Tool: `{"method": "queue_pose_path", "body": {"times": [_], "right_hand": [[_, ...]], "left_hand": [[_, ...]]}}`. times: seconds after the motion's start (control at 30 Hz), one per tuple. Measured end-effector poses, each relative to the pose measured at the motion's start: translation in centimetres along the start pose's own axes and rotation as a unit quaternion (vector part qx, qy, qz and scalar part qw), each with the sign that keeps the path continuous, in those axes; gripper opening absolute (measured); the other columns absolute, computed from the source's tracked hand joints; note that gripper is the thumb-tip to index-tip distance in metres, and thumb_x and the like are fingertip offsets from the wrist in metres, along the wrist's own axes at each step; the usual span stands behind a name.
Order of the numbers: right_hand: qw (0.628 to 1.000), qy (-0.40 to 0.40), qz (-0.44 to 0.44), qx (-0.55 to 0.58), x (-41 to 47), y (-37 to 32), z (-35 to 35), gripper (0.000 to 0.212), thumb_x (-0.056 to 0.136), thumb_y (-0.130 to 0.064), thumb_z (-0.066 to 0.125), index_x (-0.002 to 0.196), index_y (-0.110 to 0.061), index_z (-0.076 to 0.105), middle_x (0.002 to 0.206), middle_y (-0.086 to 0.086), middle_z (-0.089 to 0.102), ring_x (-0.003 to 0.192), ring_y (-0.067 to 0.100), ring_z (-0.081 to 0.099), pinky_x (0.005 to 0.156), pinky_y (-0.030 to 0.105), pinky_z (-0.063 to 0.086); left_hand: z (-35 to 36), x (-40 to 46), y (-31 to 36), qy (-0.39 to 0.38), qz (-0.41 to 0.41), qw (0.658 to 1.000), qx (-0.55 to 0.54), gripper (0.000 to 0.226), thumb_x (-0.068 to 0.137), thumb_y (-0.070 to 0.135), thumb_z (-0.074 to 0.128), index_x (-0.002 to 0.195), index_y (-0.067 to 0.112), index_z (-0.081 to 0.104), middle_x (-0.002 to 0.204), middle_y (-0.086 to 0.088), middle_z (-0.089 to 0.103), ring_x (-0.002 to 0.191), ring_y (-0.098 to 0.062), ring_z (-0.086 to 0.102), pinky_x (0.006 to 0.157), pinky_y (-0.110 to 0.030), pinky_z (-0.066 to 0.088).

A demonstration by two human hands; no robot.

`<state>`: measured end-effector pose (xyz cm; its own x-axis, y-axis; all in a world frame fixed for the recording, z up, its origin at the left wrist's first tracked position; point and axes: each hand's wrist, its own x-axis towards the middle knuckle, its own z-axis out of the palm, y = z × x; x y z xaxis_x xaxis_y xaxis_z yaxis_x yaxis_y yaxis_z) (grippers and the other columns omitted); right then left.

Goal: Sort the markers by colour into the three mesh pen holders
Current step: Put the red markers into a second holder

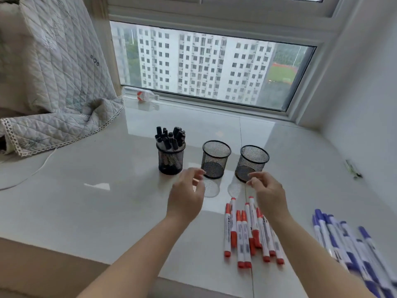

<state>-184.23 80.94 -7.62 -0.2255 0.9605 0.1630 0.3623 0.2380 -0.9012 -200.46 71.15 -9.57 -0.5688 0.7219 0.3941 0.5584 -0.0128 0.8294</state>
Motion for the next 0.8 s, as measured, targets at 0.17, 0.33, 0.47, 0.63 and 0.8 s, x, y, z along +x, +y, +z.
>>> {"method": "queue_pose_path", "body": {"times": [0.17,0.33,0.47,0.63,0.8], "right_hand": [[0.996,0.004,0.053,-0.067,-2.5,3.7,-3.8,0.016,0.089,-0.014,0.049,0.088,-0.022,0.063,0.077,-0.009,0.063,0.074,0.010,0.059,0.058,0.020,0.040],[0.990,-0.009,0.077,-0.114,-4.3,6.0,-5.1,0.015,0.088,-0.016,0.051,0.092,-0.019,0.064,0.092,0.001,0.066,0.088,0.016,0.058,0.075,0.026,0.042],[0.980,0.000,0.083,-0.181,-4.2,7.1,-5.1,0.024,0.089,-0.019,0.048,0.110,-0.013,0.058,0.111,0.007,0.058,0.100,0.021,0.054,0.087,0.035,0.046],[0.960,-0.065,0.155,-0.223,-3.8,8.6,-4.7,0.052,0.088,-0.041,0.050,0.127,-0.008,0.046,0.127,0.010,0.048,0.114,0.025,0.049,0.096,0.038,0.042],[0.942,-0.091,0.146,-0.289,-3.2,9.1,-4.2,0.062,0.084,-0.053,0.051,0.126,-0.007,0.044,0.126,0.009,0.047,0.115,0.026,0.048,0.095,0.038,0.043]], "left_hand": [[4.1,-3.7,0.5,-0.157,-0.083,0.981,0.076,0.024,0.088,0.027,0.054,0.112,0.022,0.056,0.104,0.004,0.061,0.084,-0.007,0.055,0.076,-0.022,0.043],[6.9,-6.0,0.5,-0.205,-0.164,0.957,0.120,0.049,0.085,0.042,0.057,0.127,0.018,0.046,0.124,-0.003,0.047,0.111,-0.019,0.051,0.096,-0.033,0.043],[8.0,-6.7,0.1,-0.184,-0.174,0.949,0.186,0.059,0.085,0.049,0.054,0.132,0.016,0.041,0.131,-0.006,0.043,0.121,-0.023,0.043,0.103,-0.037,0.037],[9.1,-6.4,0.2,-0.168,-0.175,0.929,0.281,0.064,0.085,0.057,0.047,0.131,0.013,0.040,0.132,-0.008,0.041,0.122,-0.024,0.041,0.099,-0.038,0.036],[10.1,-5.8,0.1,-0.154,-0.173,0.911,0.340,0.062,0.088,0.057,0.039,0.129,0.011,0.040,0.130,-0.008,0.043,0.121,-0.024,0.042,0.098,-0.039,0.037]]}}
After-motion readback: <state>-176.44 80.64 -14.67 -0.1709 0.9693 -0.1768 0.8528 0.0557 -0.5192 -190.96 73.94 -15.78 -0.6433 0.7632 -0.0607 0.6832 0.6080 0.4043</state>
